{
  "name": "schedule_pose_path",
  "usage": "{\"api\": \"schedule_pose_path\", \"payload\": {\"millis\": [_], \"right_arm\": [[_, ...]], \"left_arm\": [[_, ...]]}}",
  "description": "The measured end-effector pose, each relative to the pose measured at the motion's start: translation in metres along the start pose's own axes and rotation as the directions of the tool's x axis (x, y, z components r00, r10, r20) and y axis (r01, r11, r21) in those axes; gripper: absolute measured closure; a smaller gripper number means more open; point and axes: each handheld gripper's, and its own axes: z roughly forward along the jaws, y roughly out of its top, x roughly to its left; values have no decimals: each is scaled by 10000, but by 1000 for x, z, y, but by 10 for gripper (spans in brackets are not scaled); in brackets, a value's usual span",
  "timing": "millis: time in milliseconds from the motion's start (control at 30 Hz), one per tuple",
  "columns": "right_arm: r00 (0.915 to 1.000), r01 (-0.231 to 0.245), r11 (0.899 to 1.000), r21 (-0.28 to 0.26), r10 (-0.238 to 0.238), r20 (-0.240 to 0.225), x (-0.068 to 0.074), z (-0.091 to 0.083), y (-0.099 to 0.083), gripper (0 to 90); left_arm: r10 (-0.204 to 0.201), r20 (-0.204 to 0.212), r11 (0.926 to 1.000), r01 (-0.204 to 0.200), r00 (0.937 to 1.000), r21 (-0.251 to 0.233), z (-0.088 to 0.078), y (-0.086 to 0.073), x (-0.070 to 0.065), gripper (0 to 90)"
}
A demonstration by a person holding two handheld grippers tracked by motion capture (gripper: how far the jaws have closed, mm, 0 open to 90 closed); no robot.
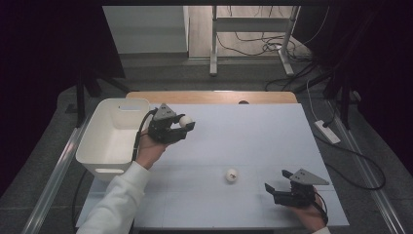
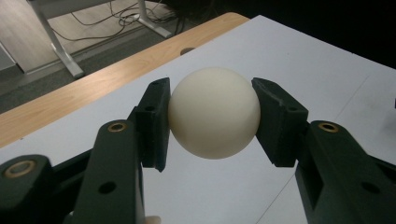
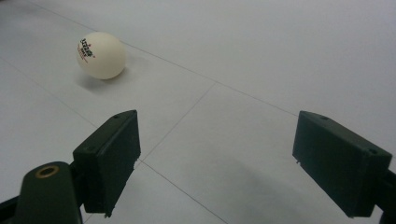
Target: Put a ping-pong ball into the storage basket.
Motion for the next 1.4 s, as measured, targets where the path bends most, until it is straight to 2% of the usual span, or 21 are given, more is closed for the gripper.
{"api": "schedule_pose_path", "payload": {"millis": [300,700,1400], "right_arm": [[10000,2,10000,2,-2,-14,0,0,0,148],[10000,6,10000,36,-7,34,0,0,0,149],[10000,-1,10000,50,1,43,0,0,0,149]], "left_arm": [[-170,-172,9998,169,9997,-78,-6,1,7,501],[-330,-540,9979,299,9980,-576,-27,7,18,501],[-539,-1022,9967,472,9933,-667,-43,3,33,501]]}}
